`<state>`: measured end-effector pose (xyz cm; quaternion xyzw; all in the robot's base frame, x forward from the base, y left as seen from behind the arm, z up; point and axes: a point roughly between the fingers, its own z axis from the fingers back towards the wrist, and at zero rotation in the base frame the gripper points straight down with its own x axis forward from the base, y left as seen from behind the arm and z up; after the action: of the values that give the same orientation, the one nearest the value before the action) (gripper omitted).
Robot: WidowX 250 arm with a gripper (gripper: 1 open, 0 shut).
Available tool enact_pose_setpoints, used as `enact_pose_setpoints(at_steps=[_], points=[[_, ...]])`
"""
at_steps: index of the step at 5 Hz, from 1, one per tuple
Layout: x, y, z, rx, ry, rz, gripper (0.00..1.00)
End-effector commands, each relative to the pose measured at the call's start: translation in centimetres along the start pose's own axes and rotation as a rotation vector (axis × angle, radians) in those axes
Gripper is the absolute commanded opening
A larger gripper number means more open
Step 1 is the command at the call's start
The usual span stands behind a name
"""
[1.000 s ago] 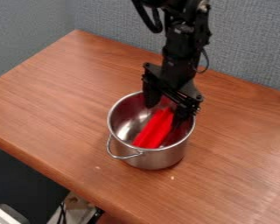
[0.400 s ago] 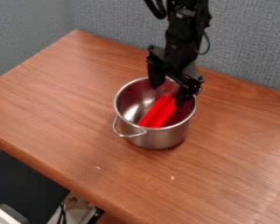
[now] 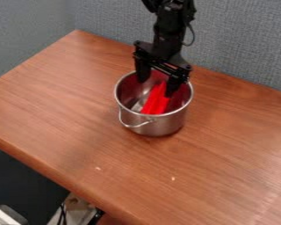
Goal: Put the red object in the metal pot
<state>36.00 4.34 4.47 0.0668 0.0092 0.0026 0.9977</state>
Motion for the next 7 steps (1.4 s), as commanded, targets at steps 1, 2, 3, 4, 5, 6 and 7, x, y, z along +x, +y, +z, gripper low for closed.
enact_pose_setpoints(at_steps=[1, 2, 3, 4, 5, 6, 7], points=[[0.9, 1.0, 1.0, 0.003, 0.030, 0.021, 1.00], [1.2, 1.0, 0.6, -0.007, 0.105, 0.027, 0.00], [0.6, 0.0, 1.2, 0.001, 0.115, 0.052, 0.00], [0.0, -1.1, 2.3, 0.003, 0.115, 0.072, 0.00], [0.7, -0.3, 3.1, 0.020, 0.101, 0.074, 0.00], [1.4, 0.5, 3.7, 0.037, 0.088, 0.075, 0.00], [1.8, 1.2, 5.8, 0.057, 0.049, 0.070, 0.00]])
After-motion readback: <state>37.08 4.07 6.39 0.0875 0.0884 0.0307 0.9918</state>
